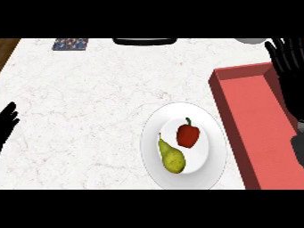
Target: Pick the bell pepper from the plate and place it in the cardboard box
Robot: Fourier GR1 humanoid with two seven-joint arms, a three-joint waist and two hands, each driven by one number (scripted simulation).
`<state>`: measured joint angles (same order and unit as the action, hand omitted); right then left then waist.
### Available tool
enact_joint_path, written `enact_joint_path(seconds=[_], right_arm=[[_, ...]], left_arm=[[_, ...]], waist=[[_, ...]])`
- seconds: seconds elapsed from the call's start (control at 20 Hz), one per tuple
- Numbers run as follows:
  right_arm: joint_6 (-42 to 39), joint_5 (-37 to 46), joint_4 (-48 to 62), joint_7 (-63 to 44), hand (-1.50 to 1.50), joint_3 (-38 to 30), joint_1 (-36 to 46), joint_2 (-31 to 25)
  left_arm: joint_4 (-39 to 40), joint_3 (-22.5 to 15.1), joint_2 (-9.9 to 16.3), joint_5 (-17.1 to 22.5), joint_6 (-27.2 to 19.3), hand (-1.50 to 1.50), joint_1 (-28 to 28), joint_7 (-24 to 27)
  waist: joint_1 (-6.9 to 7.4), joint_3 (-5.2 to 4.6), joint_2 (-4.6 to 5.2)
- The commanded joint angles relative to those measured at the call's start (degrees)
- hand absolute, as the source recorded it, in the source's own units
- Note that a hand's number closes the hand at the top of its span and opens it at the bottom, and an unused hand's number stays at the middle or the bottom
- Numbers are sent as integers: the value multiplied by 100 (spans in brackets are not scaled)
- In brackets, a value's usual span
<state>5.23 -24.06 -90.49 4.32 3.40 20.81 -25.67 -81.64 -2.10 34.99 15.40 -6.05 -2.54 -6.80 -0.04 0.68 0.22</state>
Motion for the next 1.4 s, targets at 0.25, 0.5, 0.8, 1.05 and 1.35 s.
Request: enact_joint_path(seconds=[0.25,0.5,0.8,1.05,1.35], right_arm=[[1741,1696,-1041,-985,-150,-185,-147,-848],[2248,3383,-1565,-2064,-150,826,-1337,-1306],[1787,5076,-2674,-3142,-150,1725,-1584,-2013],[605,5593,-3002,-4558,-150,2263,-1244,-2198],[-1266,5321,-3130,-6244,-150,3166,-246,-1919]], left_arm=[[-964,-410,-24,-535,245,0,895,945],[-1040,-850,-344,-681,354,0,864,1104],[-946,-936,-455,-756,476,0,1178,1122],[-577,-977,-606,-852,609,0,1400,1364],[-784,-1096,-623,-843,767,0,1568,1137]], waist=[[-694,-134,-243],[-474,-105,-123],[-189,-101,-71],[-34,-98,-12],[208,-104,-6]])
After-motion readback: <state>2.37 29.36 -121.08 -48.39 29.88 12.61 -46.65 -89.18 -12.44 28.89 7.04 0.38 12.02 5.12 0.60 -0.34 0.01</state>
